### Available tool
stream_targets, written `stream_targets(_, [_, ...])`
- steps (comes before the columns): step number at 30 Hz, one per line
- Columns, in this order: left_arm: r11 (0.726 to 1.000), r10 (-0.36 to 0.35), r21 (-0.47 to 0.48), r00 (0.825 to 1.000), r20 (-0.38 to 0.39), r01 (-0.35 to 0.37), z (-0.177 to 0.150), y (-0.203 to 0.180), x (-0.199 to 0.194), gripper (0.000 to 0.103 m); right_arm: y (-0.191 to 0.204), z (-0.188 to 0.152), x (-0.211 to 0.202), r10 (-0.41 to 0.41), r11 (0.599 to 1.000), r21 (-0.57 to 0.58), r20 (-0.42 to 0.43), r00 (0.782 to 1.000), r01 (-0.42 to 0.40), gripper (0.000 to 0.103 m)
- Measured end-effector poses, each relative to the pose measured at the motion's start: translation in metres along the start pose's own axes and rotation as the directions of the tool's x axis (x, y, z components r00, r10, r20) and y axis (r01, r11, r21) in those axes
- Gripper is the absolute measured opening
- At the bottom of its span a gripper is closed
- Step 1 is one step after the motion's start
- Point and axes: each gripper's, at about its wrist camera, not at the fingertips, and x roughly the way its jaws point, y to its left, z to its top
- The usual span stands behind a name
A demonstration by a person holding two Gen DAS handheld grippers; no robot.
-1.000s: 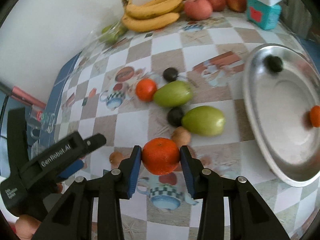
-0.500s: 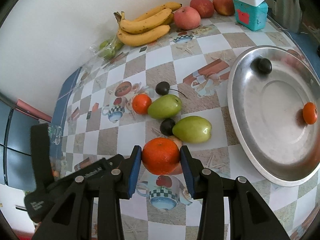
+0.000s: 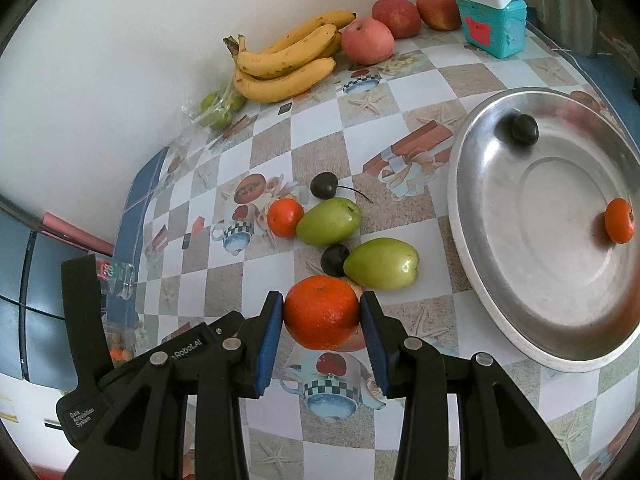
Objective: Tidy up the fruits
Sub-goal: 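Grasp the small brown kiwi with the left tool while the right tool lifts the mandarin, then carry the mandarin in the right tool while the left tool carries the kiwi over the plate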
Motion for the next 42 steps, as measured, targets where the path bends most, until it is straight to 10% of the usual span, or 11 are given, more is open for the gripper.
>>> stream_targets(25, [0.99, -0.046, 0.141, 0.989, 0.138, 0.026, -0.015, -0.055, -0.041, 0.027, -0.085, 0.017, -0.033, -0.041, 0.977, 0.214, 0.07, 0.997, 0.026, 0.041])
stream_targets(42, [0.899, -0.192, 0.421, 0.972, 0.137, 0.119, -0.056, -0.162, -0.046, 0.027, -0.167, 0.02, -0.072, -0.152, 0.914, 0.397, 0.152, 0.977, 0.08, 0.041])
